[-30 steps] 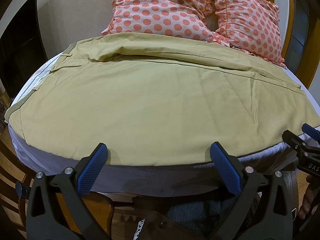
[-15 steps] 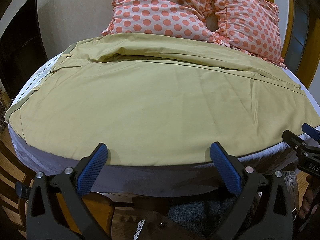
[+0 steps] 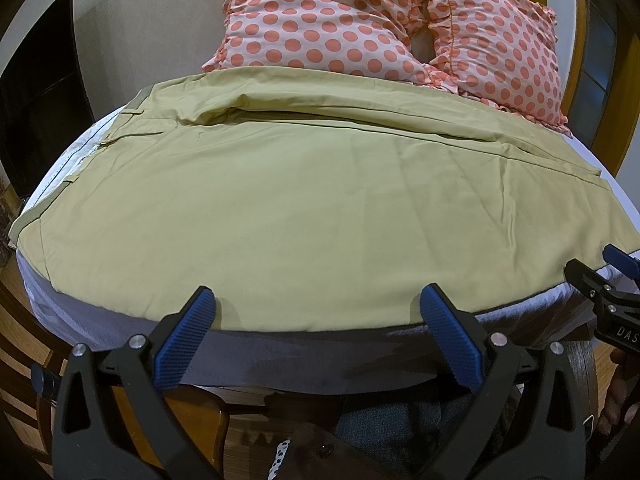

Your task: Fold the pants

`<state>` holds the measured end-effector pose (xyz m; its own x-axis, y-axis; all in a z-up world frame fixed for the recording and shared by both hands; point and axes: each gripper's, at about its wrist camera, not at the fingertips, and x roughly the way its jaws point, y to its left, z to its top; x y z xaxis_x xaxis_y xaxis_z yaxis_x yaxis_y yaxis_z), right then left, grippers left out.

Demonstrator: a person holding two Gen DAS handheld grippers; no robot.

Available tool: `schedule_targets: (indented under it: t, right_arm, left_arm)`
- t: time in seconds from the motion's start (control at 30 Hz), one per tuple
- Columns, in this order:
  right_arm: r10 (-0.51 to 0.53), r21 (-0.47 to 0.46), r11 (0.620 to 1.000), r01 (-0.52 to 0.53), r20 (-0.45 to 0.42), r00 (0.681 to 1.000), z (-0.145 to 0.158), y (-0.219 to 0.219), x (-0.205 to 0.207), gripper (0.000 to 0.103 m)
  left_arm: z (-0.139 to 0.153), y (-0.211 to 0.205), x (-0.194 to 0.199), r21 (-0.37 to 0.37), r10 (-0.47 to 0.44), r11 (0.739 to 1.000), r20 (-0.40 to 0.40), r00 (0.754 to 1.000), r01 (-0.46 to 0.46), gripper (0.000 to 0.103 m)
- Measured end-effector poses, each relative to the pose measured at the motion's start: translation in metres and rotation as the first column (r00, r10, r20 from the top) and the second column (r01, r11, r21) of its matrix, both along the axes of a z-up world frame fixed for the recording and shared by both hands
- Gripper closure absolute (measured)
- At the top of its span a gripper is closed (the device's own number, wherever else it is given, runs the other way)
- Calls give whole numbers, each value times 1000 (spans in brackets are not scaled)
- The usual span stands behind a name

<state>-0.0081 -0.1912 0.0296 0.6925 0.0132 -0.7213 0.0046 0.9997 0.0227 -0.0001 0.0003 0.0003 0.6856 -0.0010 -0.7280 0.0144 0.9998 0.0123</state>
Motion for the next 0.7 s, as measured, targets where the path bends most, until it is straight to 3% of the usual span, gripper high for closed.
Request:
schedule_targets:
  t: [0.13,0.2,0.33,0.43,0.53,0.6,0.7]
  right_arm:
    - [38,12,999,-38,-18,999,3,-6,7,1]
    - [-7,27,1000,8,-22,1000,12,-22,19,1]
    - [-165,97,981,166,-17,986,46,-81,70,1]
    - [-310,162,935,315,-52,949,63,-133,132,1]
    - [-466,194,857,478,-105,879,66,-181,201,16]
    - [-590,183,768,614,-173,789,56,-215,253,28]
    - [-674,153,685,712,-236,700,38,-245,304,30]
  left_arm:
    - [1,1,1,1,-13,1000,-1,1000,13,2]
    - [3,3,2,2,-22,1000,-5,1000,22,2]
    - [12,3,7,35,-15,999,34,999,14,2]
    - [22,6,16,19,-9,1000,67,998,8,2]
    - [28,10,25,-13,-10,1000,91,996,12,2]
    - [29,11,28,-17,-10,1000,104,994,12,2]
    - [30,14,36,-9,-7,1000,119,993,9,2]
